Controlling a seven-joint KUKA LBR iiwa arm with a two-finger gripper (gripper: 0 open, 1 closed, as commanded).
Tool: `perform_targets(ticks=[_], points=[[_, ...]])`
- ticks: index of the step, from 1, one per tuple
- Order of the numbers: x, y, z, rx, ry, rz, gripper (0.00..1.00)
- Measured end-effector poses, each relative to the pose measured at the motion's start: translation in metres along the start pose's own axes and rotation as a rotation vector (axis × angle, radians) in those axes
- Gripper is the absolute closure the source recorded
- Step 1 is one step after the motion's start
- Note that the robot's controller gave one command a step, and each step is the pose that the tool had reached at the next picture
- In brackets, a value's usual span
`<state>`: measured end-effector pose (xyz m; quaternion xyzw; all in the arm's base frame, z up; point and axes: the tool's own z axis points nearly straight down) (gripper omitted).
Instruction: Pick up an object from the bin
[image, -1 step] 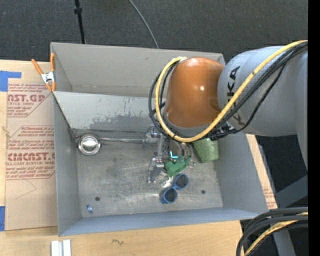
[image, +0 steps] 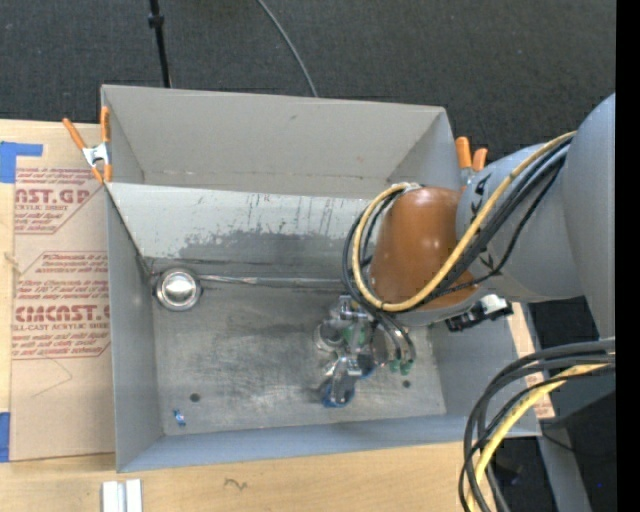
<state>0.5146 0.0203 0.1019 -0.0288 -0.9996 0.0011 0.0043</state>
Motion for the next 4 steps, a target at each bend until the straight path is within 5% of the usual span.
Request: perform_targets(ticks=[1, 2, 3, 4], points=[[0.017, -0.021, 0.022, -0.005, -0.053, -0.326, 0.0], [-0.058, -0.03, 0.023, -0.005, -0.011, -0.566, 0.0], [-0.063, -0.027, 0.019, -0.006, -0.032, -0.565, 1.0], [-0.057, -0.039, -0.122, 0.003, -0.021, -0.642, 1.0]])
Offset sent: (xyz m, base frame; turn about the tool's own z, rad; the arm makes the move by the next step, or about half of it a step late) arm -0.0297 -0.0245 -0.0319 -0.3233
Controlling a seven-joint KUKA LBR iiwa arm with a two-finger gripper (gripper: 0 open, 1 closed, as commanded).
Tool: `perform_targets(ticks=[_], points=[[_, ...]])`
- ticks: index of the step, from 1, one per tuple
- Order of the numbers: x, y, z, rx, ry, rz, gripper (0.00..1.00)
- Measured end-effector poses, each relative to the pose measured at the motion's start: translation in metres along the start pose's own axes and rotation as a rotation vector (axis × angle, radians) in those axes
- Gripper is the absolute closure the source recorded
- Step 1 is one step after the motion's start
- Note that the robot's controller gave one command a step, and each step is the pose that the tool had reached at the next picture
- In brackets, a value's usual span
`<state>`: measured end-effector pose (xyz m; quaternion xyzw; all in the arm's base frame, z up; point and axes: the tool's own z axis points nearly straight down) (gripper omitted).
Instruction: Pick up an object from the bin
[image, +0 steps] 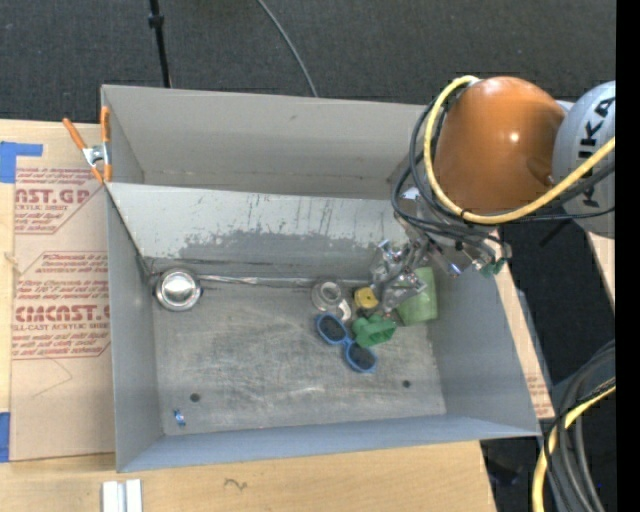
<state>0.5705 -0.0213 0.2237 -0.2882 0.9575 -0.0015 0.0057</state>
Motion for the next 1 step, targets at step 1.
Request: perform_targets(ticks=[1], points=[[0.0014, 0.0012, 0.0049, -0.006, 0.006, 0.0, 0.0]])
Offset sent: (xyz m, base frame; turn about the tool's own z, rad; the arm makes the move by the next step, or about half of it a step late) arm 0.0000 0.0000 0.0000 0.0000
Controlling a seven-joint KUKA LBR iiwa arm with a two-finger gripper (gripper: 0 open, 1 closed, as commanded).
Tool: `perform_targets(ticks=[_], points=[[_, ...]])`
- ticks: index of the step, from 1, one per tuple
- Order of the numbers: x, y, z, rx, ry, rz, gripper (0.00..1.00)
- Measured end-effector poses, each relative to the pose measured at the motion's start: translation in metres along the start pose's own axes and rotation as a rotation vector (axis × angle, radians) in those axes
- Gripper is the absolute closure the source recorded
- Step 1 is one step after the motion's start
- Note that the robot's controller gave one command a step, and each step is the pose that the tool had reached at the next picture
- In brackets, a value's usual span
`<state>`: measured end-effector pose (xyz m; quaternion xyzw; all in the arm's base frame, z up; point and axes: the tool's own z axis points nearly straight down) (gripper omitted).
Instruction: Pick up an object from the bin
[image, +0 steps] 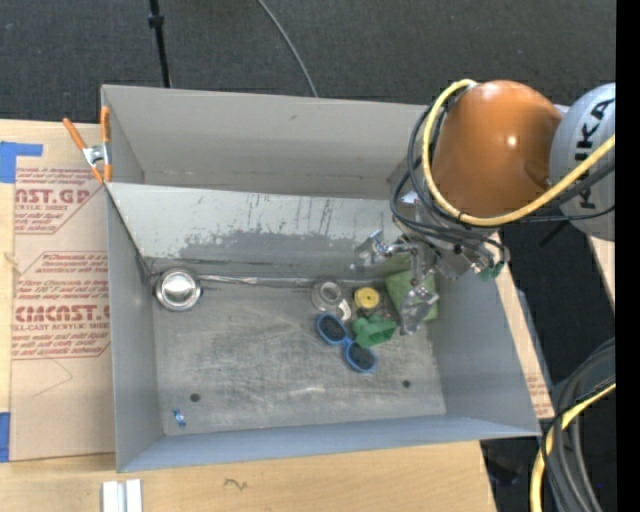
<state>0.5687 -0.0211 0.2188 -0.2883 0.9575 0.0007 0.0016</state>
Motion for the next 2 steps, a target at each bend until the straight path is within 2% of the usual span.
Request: perform_targets(ticks=[1, 2], points=[[-0.0052, -0.0007, 0.1302, 0.003, -0.006, 0.222, 0.0], [-0.0051, -0.0013, 0.1317, 0.003, -0.006, 0.223, 1.0]])
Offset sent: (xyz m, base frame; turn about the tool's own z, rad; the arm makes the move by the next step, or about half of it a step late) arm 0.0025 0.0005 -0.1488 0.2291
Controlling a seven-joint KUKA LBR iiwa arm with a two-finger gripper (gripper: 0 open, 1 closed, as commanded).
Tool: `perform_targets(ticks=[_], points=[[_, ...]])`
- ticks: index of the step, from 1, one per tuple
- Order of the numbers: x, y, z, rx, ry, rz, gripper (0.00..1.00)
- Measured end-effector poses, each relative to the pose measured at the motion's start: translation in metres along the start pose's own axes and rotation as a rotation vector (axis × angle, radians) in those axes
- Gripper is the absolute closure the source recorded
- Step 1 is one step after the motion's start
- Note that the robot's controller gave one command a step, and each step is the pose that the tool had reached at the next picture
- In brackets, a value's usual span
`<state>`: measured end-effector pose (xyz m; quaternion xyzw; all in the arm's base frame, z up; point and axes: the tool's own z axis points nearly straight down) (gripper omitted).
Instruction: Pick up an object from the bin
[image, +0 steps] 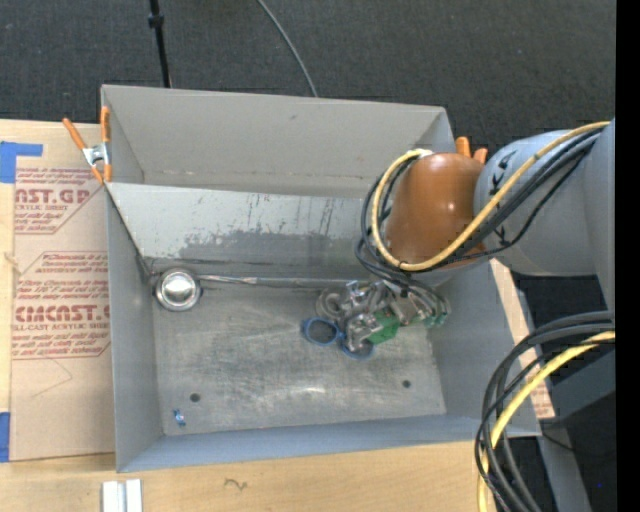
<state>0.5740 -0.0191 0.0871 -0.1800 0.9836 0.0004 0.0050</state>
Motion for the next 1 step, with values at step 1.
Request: perform_targets(ticks=[1], points=[[0.0117, -0.0248, -0.1486, 0.003, 0.0, -0.204, 1.0]])
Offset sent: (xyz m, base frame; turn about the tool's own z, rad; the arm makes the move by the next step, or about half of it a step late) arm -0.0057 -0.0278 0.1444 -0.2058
